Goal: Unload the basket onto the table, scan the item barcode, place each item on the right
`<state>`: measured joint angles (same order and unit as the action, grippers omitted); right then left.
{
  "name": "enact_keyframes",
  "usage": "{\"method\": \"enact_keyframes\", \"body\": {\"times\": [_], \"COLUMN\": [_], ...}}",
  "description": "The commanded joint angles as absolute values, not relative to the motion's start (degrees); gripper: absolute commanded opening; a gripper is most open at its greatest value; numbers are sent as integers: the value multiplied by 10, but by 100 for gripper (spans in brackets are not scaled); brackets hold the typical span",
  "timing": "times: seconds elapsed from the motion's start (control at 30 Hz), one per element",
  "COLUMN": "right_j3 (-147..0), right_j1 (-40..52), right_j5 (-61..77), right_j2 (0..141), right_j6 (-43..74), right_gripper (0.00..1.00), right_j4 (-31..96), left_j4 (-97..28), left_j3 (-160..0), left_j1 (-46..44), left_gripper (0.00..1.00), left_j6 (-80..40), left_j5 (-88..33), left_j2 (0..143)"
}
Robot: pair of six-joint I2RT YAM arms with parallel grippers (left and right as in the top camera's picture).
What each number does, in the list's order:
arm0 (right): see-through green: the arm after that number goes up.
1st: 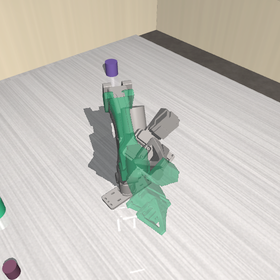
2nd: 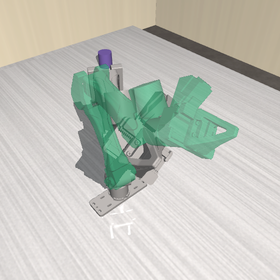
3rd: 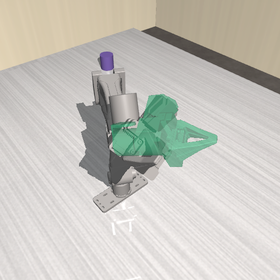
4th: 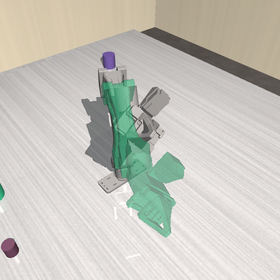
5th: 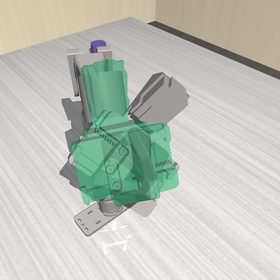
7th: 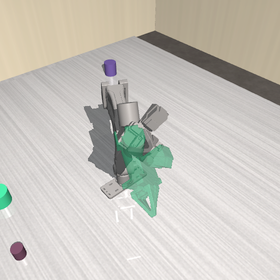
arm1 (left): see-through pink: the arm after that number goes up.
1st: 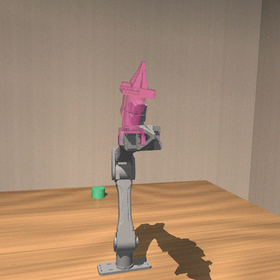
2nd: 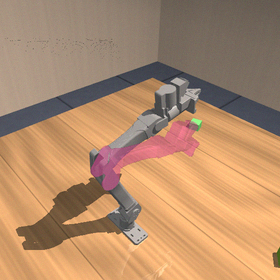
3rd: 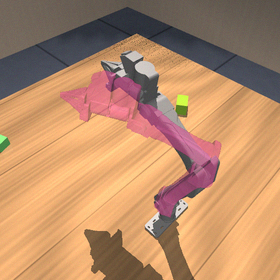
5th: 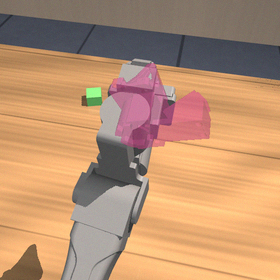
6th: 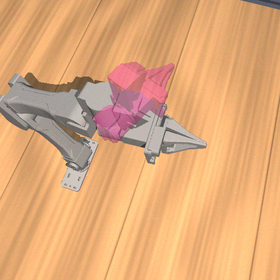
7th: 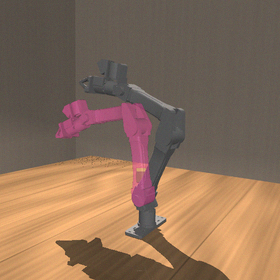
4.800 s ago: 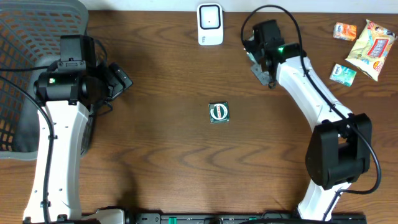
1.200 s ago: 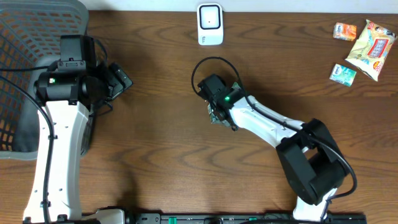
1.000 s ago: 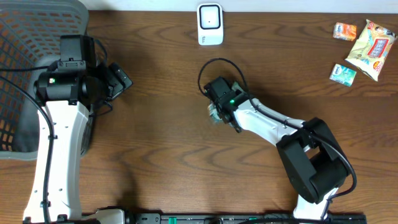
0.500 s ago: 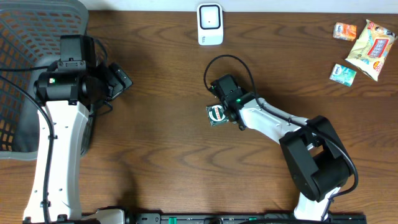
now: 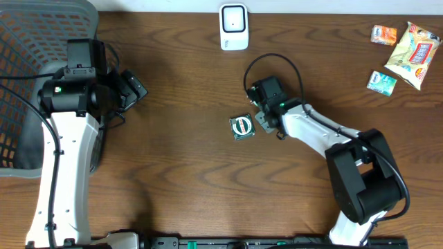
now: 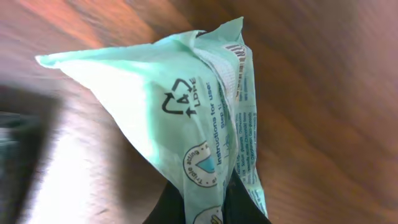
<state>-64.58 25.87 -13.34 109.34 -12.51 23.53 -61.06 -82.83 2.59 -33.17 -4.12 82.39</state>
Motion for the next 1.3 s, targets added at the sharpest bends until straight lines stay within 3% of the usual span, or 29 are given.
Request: {"method": "enact_keyframes", "body": {"times": [0.0, 0.23, 0.4, 0.83, 1.07, 1.17, 1.27], "right_j3": [-682, -722, -695, -618, -580, -568, -567], "right_j1": [237, 154, 109, 25, 1, 0, 0], "right_j5": [113, 515, 605, 639, 544, 512, 448], "right_j2": [1079, 1057, 1073, 1089, 1089, 1089, 1089], "right_j6": [-85, -86, -86, -27, 17, 17, 17], "right_gripper": [1, 1, 1, 6, 8, 14, 10], "right_j4": [269, 255, 265, 242, 240, 240, 242], "left_j4": [-610, -610, -610, -610, -611, -611, -611], "left_j3": [-828, -828, -828, -828, -828, -828, -828], "left_j1": [29, 29, 29, 29, 29, 29, 29], "left_gripper": [98, 98, 98, 98, 98, 98, 98], "left_j6": [-332, -332, -332, -332, -332, -332, -332], "left_j5": [-34, -34, -34, -34, -34, -34, -34], "left_j2": [824, 824, 824, 824, 824, 824, 824]}}
